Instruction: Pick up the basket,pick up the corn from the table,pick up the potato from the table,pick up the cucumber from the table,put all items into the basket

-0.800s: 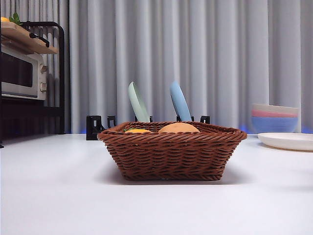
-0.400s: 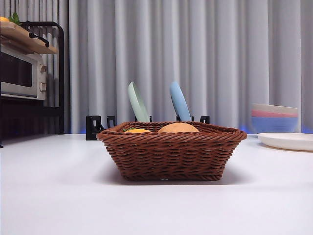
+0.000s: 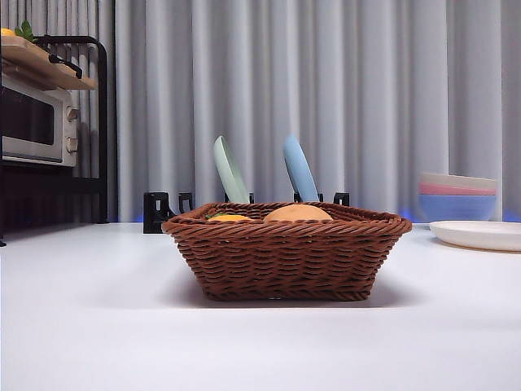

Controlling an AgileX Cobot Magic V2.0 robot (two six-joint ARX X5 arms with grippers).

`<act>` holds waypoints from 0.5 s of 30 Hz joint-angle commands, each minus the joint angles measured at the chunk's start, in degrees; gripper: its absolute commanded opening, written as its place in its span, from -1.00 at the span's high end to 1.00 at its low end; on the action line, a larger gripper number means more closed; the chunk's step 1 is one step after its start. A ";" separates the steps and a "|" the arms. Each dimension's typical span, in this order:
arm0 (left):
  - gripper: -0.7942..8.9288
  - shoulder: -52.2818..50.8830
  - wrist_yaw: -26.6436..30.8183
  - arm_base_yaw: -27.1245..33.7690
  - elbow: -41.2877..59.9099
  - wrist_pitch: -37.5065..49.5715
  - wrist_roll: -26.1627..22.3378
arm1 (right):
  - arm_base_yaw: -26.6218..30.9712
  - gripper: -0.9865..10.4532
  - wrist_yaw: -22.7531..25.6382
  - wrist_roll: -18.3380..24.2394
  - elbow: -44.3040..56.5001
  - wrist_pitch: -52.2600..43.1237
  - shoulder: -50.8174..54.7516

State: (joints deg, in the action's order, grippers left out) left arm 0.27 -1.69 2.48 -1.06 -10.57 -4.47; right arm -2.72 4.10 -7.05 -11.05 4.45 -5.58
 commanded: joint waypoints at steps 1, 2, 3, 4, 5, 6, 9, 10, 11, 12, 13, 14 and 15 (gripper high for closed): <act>0.84 -0.04 0.13 0.11 0.85 0.04 0.20 | -0.24 0.86 -1.90 0.02 4.39 -0.50 2.97; 0.84 -0.04 0.13 0.11 0.85 0.04 0.17 | -0.44 0.86 -2.45 0.04 5.42 -0.50 3.76; 0.84 -0.04 0.13 0.11 0.85 0.07 0.20 | -0.57 0.86 -2.49 0.04 6.56 -0.55 4.72; 0.84 -0.04 0.13 0.11 0.85 0.04 0.20 | -0.74 0.86 -2.45 0.07 7.61 -0.52 5.60; 0.84 -0.04 0.11 0.11 0.85 0.07 0.20 | -0.90 0.86 -2.36 0.04 8.28 -0.59 5.51; 0.84 -0.04 0.13 0.11 0.85 0.07 0.20 | -0.92 0.86 -2.23 0.04 8.83 -0.46 5.53; 0.84 -0.04 0.11 0.11 0.85 0.07 0.20 | -1.03 0.86 -2.25 0.48 9.90 0.00 5.53; 0.84 -0.04 0.13 0.11 0.85 0.07 0.20 | -1.11 0.86 -2.25 0.48 10.34 0.00 5.53; 0.84 -0.04 0.13 0.11 0.85 0.09 0.20 | -1.11 0.86 -2.32 0.46 10.69 0.00 5.53; 0.84 -0.04 0.13 0.11 0.85 0.07 0.20 | -1.11 0.86 -2.34 0.48 10.71 1.01 5.53; 0.84 -0.04 0.13 0.11 0.85 0.07 0.20 | -1.11 0.86 -2.62 0.46 10.71 2.12 5.53; 0.84 -0.04 0.13 0.11 0.85 0.09 0.20 | -1.14 0.86 -2.82 0.46 10.71 2.95 5.53; 0.84 -0.04 0.13 0.11 0.85 0.07 0.17 | -1.20 0.86 -2.97 0.48 10.71 3.52 5.53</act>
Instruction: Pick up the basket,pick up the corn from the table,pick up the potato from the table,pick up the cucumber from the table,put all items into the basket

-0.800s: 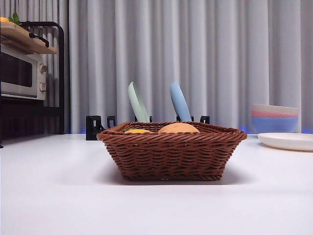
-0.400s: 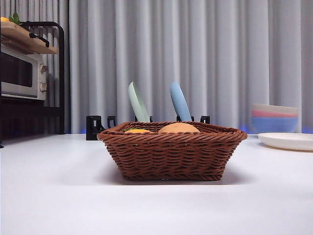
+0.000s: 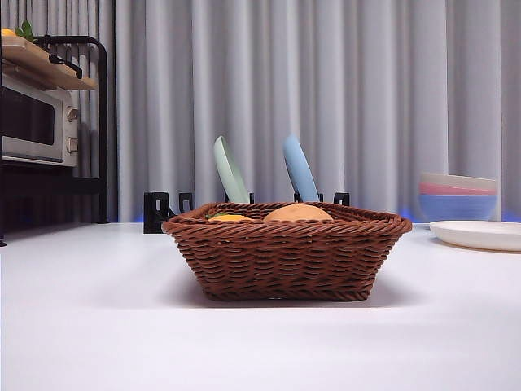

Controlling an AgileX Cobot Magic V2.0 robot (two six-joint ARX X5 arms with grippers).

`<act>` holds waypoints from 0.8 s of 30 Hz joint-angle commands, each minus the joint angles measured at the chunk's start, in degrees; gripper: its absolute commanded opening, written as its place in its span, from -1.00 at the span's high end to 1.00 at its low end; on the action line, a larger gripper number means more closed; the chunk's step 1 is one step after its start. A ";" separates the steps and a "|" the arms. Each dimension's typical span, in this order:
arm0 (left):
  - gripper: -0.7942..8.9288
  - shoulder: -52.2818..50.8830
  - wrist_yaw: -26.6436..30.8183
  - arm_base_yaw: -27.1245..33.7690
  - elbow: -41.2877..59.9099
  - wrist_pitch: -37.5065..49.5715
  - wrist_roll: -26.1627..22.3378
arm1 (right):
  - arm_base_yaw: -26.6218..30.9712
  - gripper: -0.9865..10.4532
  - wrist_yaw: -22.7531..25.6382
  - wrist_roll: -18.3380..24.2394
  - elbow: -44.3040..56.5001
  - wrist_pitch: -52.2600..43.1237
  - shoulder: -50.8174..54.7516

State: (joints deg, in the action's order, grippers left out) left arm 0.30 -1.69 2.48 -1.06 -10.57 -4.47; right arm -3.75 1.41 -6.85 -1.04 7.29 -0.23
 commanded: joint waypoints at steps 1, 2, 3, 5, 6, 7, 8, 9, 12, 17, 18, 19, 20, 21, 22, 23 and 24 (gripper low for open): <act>0.84 -0.07 0.13 0.11 0.85 0.07 0.20 | -0.20 0.86 -1.20 0.33 0.70 1.36 0.17; 0.84 -0.07 0.13 0.11 0.85 0.07 0.20 | -0.17 0.86 -1.86 0.66 0.70 1.90 0.17; 0.84 -0.07 0.13 0.11 0.85 0.07 0.20 | -0.17 0.86 -2.84 0.81 0.70 2.54 0.17; 0.84 -0.07 0.13 0.11 0.85 0.07 0.20 | -0.20 0.86 -4.42 0.72 0.68 3.28 -0.28; 0.84 -0.07 0.13 0.11 0.85 0.07 0.20 | -0.20 0.86 -4.87 0.20 0.68 3.15 -0.74; 0.84 -0.07 0.13 0.11 0.85 0.09 0.20 | -0.17 0.86 -4.87 0.28 0.68 3.15 -1.07; 0.84 -0.07 0.13 0.11 0.85 0.07 0.20 | -0.17 0.86 -4.28 0.28 0.66 3.15 -1.33; 0.84 -0.07 0.13 0.11 0.85 0.07 0.20 | -0.17 0.86 -3.72 0.28 0.66 3.13 -1.57; 0.84 -0.07 0.13 0.11 0.85 0.07 0.20 | -0.17 0.86 -2.56 0.28 0.66 3.08 -1.75; 0.84 -0.07 0.13 0.11 0.85 0.07 0.20 | -0.17 0.86 -2.58 0.28 0.66 3.08 -1.75; 0.84 -0.07 0.13 0.11 0.85 0.09 0.20 | -0.17 0.86 -2.58 0.28 0.66 3.08 -1.75; 0.84 -0.07 0.13 0.11 0.85 0.09 0.20 | -0.17 0.86 -2.58 0.28 0.66 3.08 -1.75; 0.84 -0.07 0.13 0.11 0.85 0.07 0.20 | -0.17 0.86 -2.58 0.28 0.66 3.08 -1.75; 0.84 -0.07 0.13 0.11 0.85 0.07 0.20 | -0.17 0.86 -2.58 0.28 0.66 3.08 -1.75; 0.84 -0.07 0.13 0.11 0.85 0.07 0.20 | -0.17 0.86 -2.58 0.28 0.66 3.08 -1.75; 0.84 -0.07 0.13 0.11 0.85 0.07 0.20 | -0.17 0.86 -2.58 0.28 0.66 3.08 -1.75; 0.84 -0.07 0.13 0.11 0.85 0.07 0.17 | -0.17 0.86 -2.58 0.28 0.66 3.08 -1.75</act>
